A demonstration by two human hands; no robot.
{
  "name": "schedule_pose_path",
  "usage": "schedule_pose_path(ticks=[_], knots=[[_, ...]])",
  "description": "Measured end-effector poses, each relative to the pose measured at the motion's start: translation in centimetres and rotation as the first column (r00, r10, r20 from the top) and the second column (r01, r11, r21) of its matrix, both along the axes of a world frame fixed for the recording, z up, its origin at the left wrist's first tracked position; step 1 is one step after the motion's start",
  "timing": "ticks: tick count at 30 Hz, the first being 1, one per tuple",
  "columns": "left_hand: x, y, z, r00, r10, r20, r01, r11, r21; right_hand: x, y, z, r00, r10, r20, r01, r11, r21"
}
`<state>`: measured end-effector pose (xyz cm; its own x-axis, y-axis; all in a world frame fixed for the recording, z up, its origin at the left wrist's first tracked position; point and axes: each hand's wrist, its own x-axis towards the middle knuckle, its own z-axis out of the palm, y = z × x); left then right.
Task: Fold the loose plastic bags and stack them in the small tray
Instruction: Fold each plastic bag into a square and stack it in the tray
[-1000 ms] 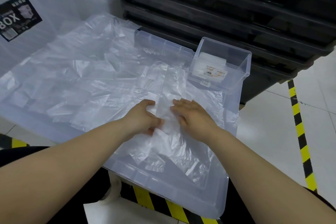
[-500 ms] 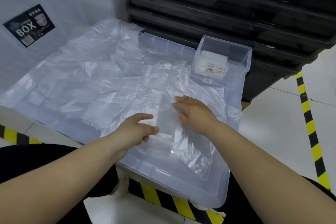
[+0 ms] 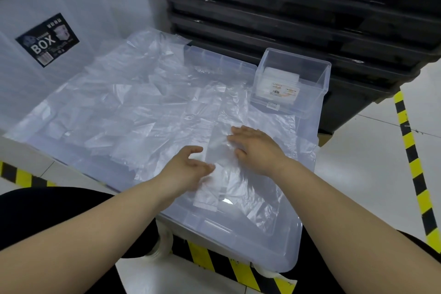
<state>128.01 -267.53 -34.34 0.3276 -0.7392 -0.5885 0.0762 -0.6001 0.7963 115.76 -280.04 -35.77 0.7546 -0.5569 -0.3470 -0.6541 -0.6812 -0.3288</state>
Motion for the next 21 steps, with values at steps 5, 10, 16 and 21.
schedule_pose_path(ticks=[5, 10, 16, 21], knots=[[-0.5, 1.0, 0.2, 0.988, -0.061, -0.139, 0.071, 0.995, 0.074, -0.1, 0.1, -0.1, 1.000, 0.014, -0.015, -0.014, 1.000, -0.012], [0.7, 2.1, 1.8, 0.929, -0.368, 0.032, 0.357, 0.917, 0.176, -0.4, 0.2, -0.4, 1.000, 0.017, -0.023, -0.017, 1.000, -0.009], [4.4, -0.1, -0.9, 0.302, -0.400, 0.865, 0.542, 0.819, 0.189, -0.3, 0.2, -0.5, 1.000, 0.010, -0.011, -0.010, 1.000, -0.011], [6.0, -2.4, -3.5, -0.027, -0.147, 0.989, 0.809, 0.578, 0.108, -0.3, 0.2, -0.6, 1.000, 0.021, -0.014, -0.022, 1.000, -0.015]])
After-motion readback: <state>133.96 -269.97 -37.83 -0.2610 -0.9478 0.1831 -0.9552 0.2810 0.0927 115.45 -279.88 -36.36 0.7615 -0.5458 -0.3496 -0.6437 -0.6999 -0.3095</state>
